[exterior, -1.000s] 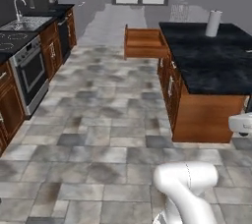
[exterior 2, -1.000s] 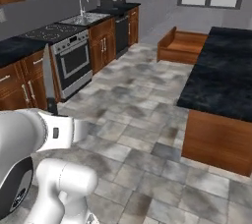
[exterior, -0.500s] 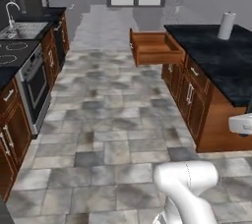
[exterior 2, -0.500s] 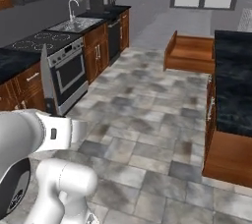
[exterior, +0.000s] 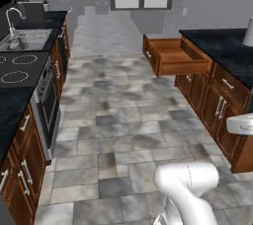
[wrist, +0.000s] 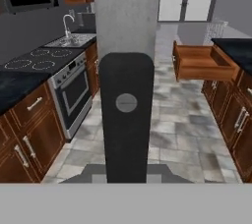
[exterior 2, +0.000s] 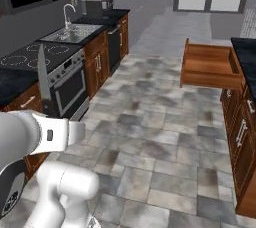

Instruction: Pick up the metallic utensils from the counter and place them in the open drawer. Make sure not to pick up any wooden utensils.

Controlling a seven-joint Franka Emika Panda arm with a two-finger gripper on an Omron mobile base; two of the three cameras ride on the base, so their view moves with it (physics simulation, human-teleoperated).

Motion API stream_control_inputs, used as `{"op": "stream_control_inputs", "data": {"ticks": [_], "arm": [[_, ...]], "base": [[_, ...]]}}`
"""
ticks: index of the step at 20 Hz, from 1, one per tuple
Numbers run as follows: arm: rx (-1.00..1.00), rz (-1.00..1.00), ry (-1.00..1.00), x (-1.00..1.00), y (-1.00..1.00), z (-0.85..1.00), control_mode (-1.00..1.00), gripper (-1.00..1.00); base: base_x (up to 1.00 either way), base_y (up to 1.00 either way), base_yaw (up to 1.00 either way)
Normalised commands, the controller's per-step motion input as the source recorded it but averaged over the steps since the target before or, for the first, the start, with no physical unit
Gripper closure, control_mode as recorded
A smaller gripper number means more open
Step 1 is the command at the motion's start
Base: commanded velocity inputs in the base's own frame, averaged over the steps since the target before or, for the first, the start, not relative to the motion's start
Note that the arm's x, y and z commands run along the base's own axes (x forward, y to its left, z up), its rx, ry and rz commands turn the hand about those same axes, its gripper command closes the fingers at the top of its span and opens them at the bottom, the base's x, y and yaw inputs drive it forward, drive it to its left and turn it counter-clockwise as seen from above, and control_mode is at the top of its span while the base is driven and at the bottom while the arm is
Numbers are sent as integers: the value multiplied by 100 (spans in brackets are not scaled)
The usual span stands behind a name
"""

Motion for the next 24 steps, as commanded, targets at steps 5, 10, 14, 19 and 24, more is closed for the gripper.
{"op": "stream_control_inputs", "data": {"ticks": [5,10,14,19,24], "arm": [[0,0,0,0,0,0,100,100],[0,0,0,0,0,0,100,100],[0,0,0,0,0,0,100,100],[0,0,0,0,0,0,100,100],[0,0,0,0,0,0,100,100]], "base": [[96,-13,0],[78,-32,0],[74,-41,0],[53,-47,0],[19,-73,0]]}}
